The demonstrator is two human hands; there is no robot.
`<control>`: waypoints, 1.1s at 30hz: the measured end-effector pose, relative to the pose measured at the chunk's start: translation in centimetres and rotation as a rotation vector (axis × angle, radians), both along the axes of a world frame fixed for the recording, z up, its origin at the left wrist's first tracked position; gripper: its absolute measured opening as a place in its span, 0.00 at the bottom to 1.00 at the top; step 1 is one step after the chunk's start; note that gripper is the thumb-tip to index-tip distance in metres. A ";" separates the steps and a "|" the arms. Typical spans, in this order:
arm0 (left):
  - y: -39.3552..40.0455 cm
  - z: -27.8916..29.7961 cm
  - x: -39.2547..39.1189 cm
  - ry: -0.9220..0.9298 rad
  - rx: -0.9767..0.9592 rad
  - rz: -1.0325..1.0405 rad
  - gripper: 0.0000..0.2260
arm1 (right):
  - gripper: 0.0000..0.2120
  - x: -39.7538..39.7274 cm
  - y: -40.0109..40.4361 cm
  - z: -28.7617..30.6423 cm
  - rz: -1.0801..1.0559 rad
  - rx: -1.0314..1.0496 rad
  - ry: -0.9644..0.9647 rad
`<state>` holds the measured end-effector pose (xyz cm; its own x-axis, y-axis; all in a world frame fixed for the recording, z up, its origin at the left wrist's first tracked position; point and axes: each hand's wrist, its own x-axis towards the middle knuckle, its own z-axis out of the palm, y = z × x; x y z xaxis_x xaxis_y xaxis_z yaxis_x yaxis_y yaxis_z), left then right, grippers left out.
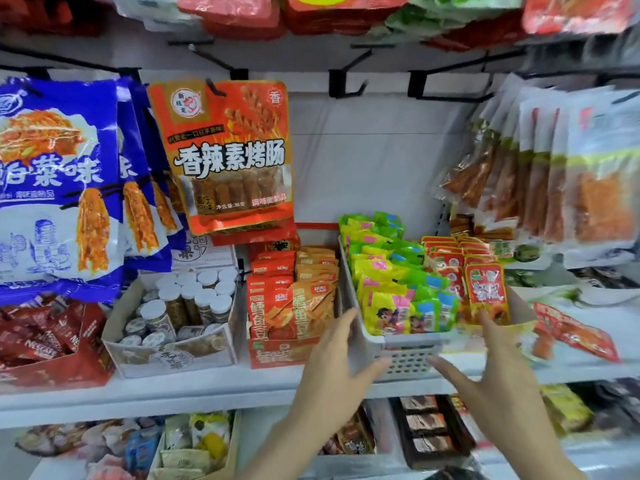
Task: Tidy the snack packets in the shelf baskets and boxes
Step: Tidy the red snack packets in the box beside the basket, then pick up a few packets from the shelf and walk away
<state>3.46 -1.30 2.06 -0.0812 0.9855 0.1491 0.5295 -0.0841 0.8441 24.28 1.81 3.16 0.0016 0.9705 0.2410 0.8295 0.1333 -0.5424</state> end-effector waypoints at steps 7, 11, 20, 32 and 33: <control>2.0 -1.1 1.2 -0.076 0.018 0.123 0.18 | 0.25 -1.5 2.3 -1.3 0.130 -0.015 0.212; 3.0 -1.1 0.0 -0.060 0.026 0.132 0.12 | 0.25 -2.3 3.2 -1.2 0.200 -0.009 0.255; 4.1 -0.5 -0.5 0.016 0.005 0.145 0.12 | 0.22 -3.1 4.0 -1.4 0.144 -0.076 0.240; -0.9 6.7 9.3 0.090 -0.069 -0.009 0.12 | 0.21 8.8 -1.4 3.5 0.096 -0.183 0.127; -0.7 6.7 10.6 0.112 -0.085 -0.049 0.13 | 0.19 10.6 -1.1 3.4 0.072 -0.184 0.112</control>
